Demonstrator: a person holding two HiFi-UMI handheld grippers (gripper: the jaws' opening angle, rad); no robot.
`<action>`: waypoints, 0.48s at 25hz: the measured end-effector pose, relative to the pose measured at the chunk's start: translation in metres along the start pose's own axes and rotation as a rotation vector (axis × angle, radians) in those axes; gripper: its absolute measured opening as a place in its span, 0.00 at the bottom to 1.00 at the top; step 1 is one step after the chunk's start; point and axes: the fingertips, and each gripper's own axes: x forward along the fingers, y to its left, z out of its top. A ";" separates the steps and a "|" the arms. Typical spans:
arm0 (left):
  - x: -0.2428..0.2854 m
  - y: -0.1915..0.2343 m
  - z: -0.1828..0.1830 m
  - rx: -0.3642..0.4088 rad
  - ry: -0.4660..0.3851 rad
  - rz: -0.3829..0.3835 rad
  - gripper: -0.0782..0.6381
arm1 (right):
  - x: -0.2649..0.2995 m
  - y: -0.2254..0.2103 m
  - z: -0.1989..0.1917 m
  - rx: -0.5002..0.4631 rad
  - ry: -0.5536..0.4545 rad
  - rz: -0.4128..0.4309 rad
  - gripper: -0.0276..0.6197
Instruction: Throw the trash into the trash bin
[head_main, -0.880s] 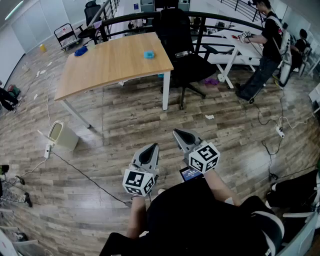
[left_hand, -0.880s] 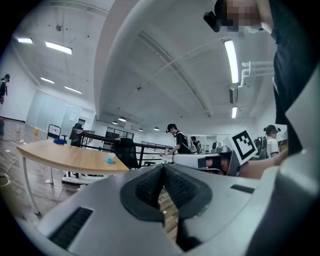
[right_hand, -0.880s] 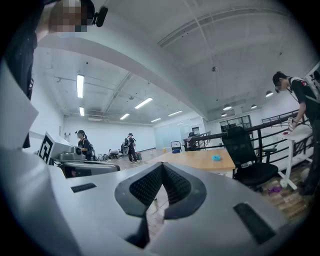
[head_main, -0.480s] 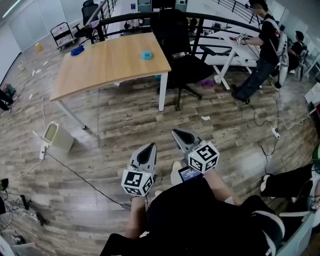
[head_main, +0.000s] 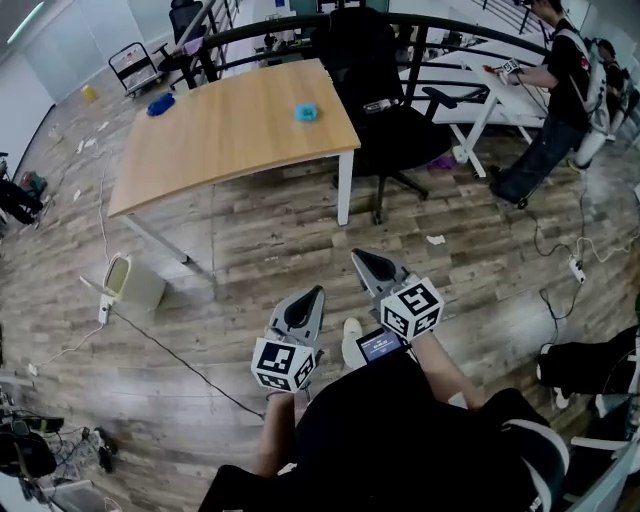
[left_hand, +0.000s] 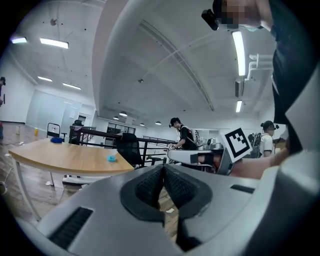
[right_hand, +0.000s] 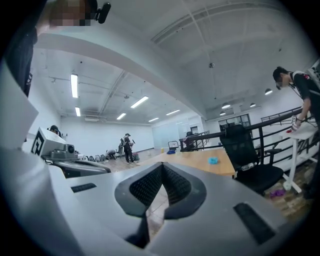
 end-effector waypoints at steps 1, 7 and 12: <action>0.012 0.010 0.003 0.010 0.008 0.004 0.12 | 0.014 -0.010 0.006 0.000 -0.018 0.010 0.03; 0.084 0.061 0.027 0.039 0.032 0.048 0.12 | 0.073 -0.075 0.028 0.040 -0.066 0.028 0.04; 0.123 0.084 0.040 0.050 0.036 0.112 0.12 | 0.094 -0.126 0.039 0.049 -0.061 -0.001 0.04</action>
